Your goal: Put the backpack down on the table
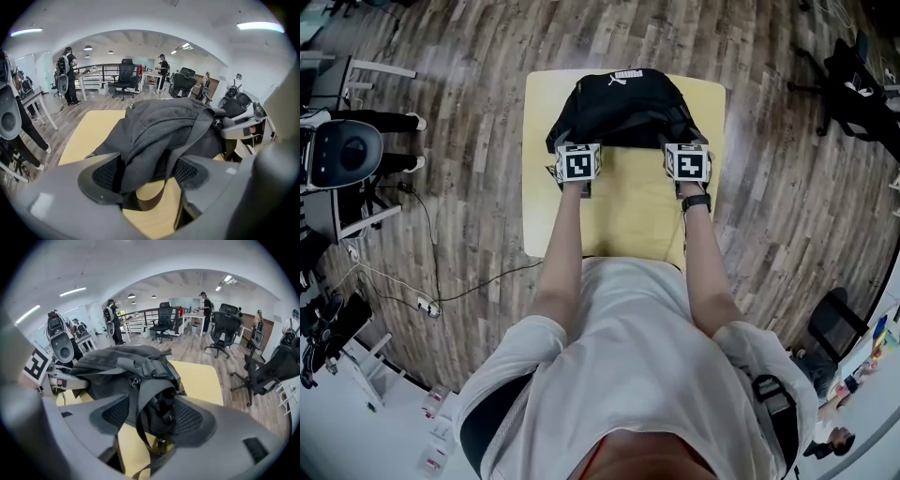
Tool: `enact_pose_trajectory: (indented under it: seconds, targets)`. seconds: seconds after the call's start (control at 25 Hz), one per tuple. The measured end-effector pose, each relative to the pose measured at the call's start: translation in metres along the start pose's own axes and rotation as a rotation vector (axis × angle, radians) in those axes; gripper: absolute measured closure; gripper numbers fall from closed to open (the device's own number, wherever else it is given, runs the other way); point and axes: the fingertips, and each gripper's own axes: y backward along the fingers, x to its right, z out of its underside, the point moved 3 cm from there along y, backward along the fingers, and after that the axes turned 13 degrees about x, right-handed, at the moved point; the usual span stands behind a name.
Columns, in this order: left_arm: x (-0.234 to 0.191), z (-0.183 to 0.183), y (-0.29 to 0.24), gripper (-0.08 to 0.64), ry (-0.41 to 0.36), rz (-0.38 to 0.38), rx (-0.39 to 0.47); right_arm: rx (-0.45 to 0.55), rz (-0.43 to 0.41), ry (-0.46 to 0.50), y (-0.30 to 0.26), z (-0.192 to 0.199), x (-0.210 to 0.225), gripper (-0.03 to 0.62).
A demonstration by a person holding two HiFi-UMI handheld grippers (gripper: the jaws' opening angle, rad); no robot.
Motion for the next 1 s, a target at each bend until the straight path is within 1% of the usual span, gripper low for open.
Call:
enact_pose_trajectory:
  seconds: [0.16,0.28,0.64,1.0]
  targets:
    - [-0.003,-0.003,0.020,0.192,0.000,-0.011,0.026,0.030,-0.011,0.017,0.014,-0.005,-0.001,0.299]
    - [-0.003,-0.006,0.035,0.169,0.013,-0.020,0.052,0.055,-0.014,0.010,0.027,-0.009,-0.002,0.299]
    - [-0.001,-0.046,0.083,0.164,0.021,-0.039,0.201,0.182,-0.009,-0.004,0.062,-0.037,-0.014,0.299]
    - [0.020,-0.104,0.126,0.166,-0.014,-0.028,0.380,0.346,-0.020,0.025,0.099,-0.089,-0.029,0.299]
